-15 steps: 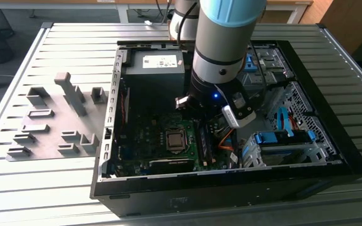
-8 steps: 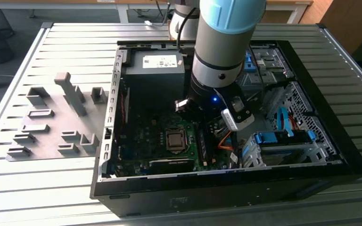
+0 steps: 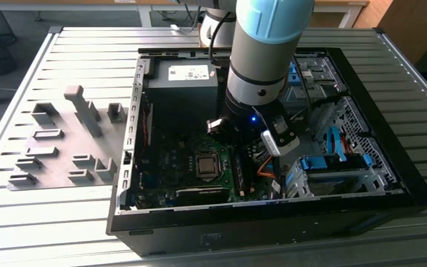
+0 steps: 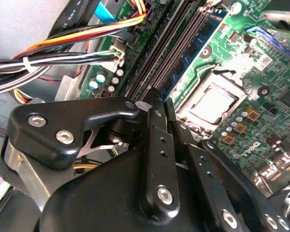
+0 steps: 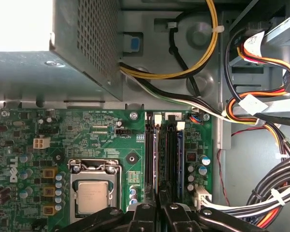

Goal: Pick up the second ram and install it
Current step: 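Insert the second ram into the second slot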

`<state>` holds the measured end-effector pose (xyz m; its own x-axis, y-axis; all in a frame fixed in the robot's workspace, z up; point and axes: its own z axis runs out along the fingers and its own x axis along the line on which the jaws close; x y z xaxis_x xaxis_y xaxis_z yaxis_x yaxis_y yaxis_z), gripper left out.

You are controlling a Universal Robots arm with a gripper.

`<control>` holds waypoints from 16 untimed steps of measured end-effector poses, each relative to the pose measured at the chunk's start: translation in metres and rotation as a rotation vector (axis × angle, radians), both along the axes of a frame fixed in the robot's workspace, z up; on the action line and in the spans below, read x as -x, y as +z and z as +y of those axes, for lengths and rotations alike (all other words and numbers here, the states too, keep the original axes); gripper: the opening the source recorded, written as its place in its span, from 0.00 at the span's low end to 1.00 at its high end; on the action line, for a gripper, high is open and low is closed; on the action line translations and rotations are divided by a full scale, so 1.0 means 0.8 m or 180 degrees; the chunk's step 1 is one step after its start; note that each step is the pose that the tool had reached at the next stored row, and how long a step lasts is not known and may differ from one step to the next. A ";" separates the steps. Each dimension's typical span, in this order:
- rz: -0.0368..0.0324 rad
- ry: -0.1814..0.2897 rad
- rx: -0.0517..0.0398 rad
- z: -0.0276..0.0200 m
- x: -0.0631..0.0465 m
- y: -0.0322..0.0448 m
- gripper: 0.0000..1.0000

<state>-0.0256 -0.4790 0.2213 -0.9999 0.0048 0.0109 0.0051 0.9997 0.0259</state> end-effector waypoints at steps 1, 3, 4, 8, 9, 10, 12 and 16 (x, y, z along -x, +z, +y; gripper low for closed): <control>0.0000 0.0001 0.0000 0.0000 -0.001 -0.0001 0.14; 0.0000 0.0002 0.0000 0.0000 -0.001 -0.0004 0.14; 0.0000 0.0003 0.0000 0.0000 -0.002 -0.0007 0.14; 0.0000 0.0003 0.0000 0.0000 -0.002 -0.0029 0.14; 0.0000 0.0003 0.0000 0.0000 -0.002 -0.0037 0.14; 0.0000 0.0003 0.0000 0.0000 -0.002 -0.0044 0.14; 0.0000 0.0003 0.0000 0.0000 -0.002 -0.0051 0.14; 0.0000 0.0003 0.0000 0.0000 -0.002 -0.0070 0.14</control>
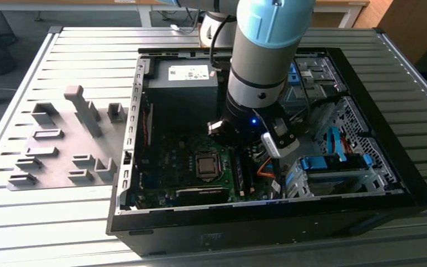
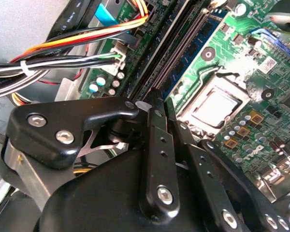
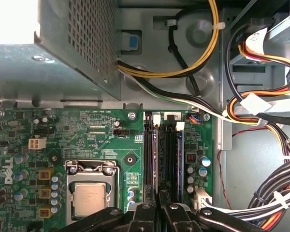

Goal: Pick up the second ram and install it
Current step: 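Insert the second ram into the second slot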

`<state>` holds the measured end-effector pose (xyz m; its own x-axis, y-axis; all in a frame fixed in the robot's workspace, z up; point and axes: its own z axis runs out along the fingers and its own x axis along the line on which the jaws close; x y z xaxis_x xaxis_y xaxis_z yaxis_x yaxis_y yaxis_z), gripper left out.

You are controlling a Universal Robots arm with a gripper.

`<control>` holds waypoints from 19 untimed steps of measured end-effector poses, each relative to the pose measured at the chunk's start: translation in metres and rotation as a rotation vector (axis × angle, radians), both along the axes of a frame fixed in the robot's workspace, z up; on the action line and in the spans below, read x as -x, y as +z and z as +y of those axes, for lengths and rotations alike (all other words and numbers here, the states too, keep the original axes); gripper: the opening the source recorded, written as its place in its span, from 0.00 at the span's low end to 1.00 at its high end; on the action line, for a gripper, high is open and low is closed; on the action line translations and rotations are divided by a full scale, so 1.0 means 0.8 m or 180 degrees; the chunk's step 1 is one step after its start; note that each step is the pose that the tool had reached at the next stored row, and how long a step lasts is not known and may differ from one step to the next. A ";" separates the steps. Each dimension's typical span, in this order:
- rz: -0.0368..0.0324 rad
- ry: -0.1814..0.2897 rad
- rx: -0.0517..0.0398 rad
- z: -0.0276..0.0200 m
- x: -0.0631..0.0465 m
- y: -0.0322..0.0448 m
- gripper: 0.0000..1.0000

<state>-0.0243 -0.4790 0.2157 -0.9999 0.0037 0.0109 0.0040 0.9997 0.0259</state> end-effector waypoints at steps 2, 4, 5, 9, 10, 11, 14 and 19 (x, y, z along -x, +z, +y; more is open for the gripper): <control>0.0000 0.0000 0.0000 0.0000 0.000 -0.0004 0.14; 0.0000 0.0000 -0.0001 0.0000 0.000 -0.0011 0.14; 0.0000 0.0000 -0.0001 0.0000 0.000 -0.0019 0.14; 0.0000 0.0000 -0.0001 0.0000 0.000 -0.0023 0.14; 0.0000 0.0000 -0.0001 0.0000 0.000 -0.0023 0.14; 0.0000 -0.0001 -0.0001 0.0000 0.000 -0.0024 0.14; 0.0000 -0.0002 -0.0001 -0.0002 -0.001 -0.0026 0.14; 0.0000 -0.0004 -0.0001 -0.0004 -0.002 -0.0028 0.14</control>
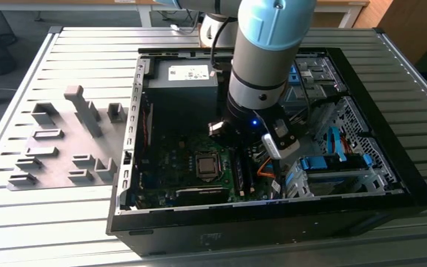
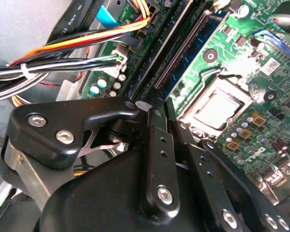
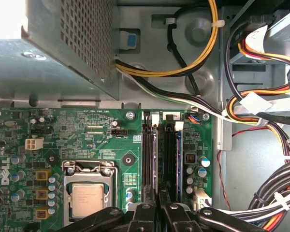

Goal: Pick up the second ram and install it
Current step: 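Insert the second ram into the second slot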

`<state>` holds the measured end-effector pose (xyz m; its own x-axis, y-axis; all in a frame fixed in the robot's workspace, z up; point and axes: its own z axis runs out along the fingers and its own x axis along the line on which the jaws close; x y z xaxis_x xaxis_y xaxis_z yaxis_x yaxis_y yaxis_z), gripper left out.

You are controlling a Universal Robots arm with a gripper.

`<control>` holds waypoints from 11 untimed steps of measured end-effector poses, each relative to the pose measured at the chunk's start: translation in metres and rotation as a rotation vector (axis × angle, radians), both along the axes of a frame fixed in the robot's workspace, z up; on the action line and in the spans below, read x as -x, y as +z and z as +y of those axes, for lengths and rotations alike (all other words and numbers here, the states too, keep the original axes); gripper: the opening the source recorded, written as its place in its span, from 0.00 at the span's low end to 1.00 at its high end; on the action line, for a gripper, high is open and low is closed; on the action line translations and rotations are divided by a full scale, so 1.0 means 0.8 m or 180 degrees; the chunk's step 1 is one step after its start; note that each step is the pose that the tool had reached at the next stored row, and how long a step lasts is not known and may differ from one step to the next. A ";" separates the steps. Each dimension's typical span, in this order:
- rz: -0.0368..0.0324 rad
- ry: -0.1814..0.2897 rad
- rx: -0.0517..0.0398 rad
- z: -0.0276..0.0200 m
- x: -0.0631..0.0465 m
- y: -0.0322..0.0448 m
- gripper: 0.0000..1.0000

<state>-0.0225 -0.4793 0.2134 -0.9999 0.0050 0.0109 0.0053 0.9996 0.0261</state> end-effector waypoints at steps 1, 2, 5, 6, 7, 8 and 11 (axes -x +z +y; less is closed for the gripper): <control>0.0000 -0.0001 0.0000 -0.0002 0.000 -0.0001 0.14; 0.0000 -0.0001 -0.0001 -0.0002 0.000 -0.0003 0.14; 0.0000 -0.0001 0.0000 -0.0002 0.000 -0.0026 0.14; 0.0000 -0.0001 0.0000 -0.0002 0.000 -0.0032 0.14; 0.0000 -0.0001 0.0000 -0.0003 0.000 -0.0033 0.14; 0.0000 -0.0001 0.0001 -0.0003 0.000 -0.0033 0.14; 0.0000 -0.0001 0.0000 -0.0002 0.000 -0.0035 0.14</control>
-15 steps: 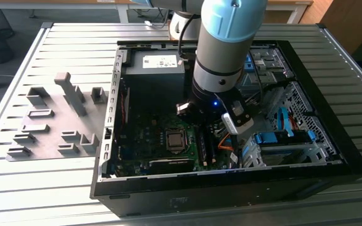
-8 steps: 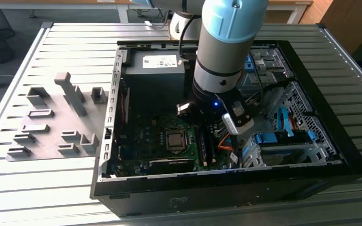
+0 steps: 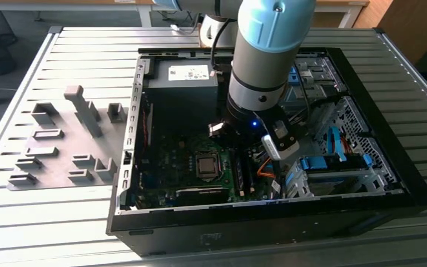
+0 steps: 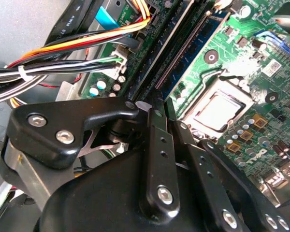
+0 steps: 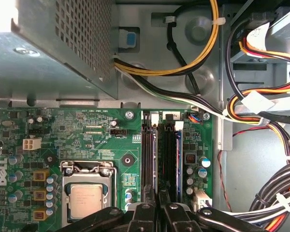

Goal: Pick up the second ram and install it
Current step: 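Insert the second ram into the second slot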

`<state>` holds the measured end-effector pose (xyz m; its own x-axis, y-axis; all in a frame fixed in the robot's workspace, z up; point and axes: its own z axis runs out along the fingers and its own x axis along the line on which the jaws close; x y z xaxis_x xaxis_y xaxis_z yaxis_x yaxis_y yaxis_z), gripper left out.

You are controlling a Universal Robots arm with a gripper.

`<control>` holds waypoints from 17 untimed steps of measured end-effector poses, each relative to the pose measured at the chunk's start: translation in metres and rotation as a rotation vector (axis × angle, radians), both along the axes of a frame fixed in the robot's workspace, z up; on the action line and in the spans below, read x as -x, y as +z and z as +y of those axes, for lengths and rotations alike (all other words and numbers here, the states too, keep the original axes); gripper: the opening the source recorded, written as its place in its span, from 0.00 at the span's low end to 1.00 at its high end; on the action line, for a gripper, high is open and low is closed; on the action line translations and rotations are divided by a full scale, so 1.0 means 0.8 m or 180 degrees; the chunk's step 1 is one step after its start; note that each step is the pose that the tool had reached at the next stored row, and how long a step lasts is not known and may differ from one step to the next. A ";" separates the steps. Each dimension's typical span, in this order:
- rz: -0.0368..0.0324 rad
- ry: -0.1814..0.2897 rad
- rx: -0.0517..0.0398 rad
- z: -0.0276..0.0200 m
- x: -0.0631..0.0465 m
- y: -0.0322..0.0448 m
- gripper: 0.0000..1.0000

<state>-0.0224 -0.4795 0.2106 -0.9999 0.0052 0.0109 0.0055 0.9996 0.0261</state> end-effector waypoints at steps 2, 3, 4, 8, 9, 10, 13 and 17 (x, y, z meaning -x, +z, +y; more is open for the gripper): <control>0.0000 0.0000 0.0000 0.0000 0.000 -0.0001 0.14; 0.0000 0.0000 0.0000 0.0000 0.000 -0.0001 0.14; 0.0000 0.0000 0.0000 0.0000 0.000 -0.0002 0.14; 0.0000 0.0000 0.0000 0.0000 0.000 -0.0003 0.21; 0.0000 0.0000 0.0000 0.0000 0.000 -0.0004 0.21; 0.0000 0.0000 0.0000 0.0000 0.000 -0.0004 0.21; 0.0000 0.0000 0.0000 0.0000 0.000 0.0035 0.21; 0.0000 0.0000 0.0000 0.0000 0.000 0.0145 0.21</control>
